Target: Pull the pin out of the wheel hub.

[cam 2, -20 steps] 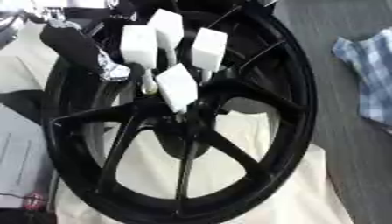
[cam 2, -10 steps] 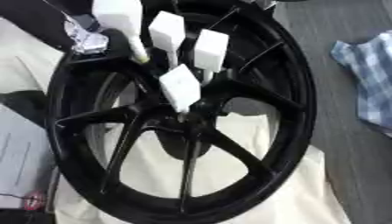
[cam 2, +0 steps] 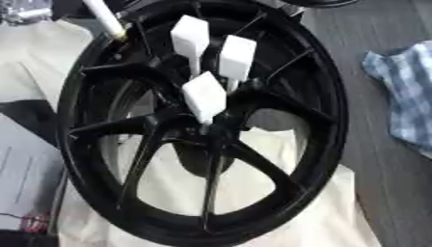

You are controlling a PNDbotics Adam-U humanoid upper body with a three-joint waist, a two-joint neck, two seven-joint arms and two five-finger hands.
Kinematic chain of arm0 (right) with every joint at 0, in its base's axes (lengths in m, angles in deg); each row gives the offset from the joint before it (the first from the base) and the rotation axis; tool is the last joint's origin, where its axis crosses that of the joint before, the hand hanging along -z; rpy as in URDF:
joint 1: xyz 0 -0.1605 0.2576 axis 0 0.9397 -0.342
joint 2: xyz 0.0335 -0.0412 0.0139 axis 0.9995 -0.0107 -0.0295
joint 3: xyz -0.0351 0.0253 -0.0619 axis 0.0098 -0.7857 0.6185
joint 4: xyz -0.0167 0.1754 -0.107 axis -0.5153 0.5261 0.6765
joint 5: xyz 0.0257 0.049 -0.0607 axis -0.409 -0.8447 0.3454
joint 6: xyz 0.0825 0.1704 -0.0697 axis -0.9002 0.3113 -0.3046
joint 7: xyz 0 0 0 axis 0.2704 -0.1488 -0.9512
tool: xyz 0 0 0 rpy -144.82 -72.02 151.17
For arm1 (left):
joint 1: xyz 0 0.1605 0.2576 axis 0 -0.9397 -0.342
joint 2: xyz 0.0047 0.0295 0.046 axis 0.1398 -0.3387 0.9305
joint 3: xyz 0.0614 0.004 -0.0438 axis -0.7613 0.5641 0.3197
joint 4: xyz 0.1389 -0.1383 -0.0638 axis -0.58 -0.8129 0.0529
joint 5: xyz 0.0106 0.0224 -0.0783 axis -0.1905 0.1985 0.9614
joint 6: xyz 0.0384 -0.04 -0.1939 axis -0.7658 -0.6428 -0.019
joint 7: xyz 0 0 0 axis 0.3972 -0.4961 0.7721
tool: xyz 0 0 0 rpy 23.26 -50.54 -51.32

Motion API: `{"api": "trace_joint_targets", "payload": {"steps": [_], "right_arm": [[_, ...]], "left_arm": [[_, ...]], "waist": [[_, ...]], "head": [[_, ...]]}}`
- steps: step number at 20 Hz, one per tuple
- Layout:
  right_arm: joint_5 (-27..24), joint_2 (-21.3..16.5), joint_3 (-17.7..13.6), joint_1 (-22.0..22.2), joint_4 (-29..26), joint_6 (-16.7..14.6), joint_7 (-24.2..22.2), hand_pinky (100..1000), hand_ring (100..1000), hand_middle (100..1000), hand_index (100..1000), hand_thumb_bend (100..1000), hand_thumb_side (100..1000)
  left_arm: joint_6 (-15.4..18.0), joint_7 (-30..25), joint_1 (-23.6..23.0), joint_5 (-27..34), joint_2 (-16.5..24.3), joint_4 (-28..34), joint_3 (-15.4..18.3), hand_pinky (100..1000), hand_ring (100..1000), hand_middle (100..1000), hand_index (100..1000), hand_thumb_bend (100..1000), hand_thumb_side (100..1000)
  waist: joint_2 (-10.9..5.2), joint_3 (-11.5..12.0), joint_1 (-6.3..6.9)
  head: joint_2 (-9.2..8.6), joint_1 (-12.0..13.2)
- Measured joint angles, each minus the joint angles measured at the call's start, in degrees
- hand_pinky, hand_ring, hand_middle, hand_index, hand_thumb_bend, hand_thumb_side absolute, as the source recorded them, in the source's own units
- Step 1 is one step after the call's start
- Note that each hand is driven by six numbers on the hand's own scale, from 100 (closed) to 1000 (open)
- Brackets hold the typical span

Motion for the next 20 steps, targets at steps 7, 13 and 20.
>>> {"api": "trace_joint_targets", "payload": {"steps": [7,13,20], "right_arm": [[0.56,1.35,-0.72,1.37,0.0,-0.68,0.95,928,848,650,763,100,488],[0.79,1.83,-0.81,1.38,0.0,-1.11,1.34,927,848,651,763,100,486],[0.88,2.28,-0.88,1.35,0.0,-1.47,1.49,927,848,651,763,100,487]], "left_arm": [[2.67,16.07,-18.37,7.14,4.62,0.0,11.56,678,499,358,490,100,201],[1.62,25.02,-28.01,2.95,4.56,-0.01,14.37,699,533,422,551,100,193],[0.75,25.14,-33.97,-1.29,1.73,-0.02,14.52,778,663,590,729,100,339]], "waist": [[-0.01,2.05,-1.57],[0.0,2.05,-2.53],[0.17,1.57,-3.2]], "head": [[0.0,-2.13],[-0.06,-2.49],[-0.54,-2.1]]}}
